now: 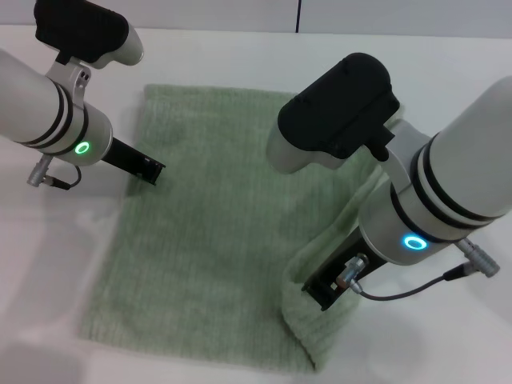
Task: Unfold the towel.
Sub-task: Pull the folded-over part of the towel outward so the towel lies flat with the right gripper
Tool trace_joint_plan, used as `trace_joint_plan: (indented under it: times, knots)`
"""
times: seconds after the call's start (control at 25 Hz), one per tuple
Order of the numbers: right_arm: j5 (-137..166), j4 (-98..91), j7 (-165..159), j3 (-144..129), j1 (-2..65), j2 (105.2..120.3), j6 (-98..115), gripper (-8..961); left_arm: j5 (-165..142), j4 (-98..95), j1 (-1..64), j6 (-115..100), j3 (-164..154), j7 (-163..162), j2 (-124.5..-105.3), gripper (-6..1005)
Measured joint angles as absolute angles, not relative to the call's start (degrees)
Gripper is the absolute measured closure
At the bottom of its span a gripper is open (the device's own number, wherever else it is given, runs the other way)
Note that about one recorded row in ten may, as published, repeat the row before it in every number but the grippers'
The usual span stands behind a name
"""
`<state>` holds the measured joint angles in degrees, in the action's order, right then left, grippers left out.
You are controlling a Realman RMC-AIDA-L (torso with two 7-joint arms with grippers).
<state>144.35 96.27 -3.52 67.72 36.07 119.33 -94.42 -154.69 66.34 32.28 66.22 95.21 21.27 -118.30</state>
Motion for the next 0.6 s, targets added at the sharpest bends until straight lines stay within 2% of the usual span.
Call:
trace_joint_plan:
  times: [0.6]
  knots:
    - [148.1,100.4,-4.9,66.5,31.8,119.21,-96.2,941,-154.7,65.0,33.1,65.9,94.9,21.6,-118.30,945]
